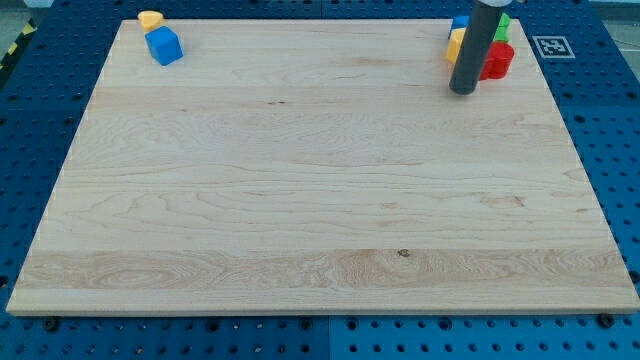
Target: Separate the green circle from green star
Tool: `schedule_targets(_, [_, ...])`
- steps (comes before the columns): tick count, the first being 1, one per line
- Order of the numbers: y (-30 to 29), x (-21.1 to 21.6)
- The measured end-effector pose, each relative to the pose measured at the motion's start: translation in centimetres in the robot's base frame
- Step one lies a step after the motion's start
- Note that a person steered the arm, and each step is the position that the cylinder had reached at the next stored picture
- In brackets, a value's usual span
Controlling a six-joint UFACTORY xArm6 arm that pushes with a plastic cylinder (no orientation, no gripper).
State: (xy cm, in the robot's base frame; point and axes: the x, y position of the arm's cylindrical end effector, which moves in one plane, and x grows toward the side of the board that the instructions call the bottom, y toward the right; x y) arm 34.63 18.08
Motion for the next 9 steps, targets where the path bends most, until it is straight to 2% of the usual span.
schedule_targets(2, [4.6,4.4])
schedule_targets(4, [11.4,5.4])
schedule_targets(6, [16.3,2.6])
schedule_targets(7, [16.5,1.4])
schedule_targets(9, [14.8,-6.7])
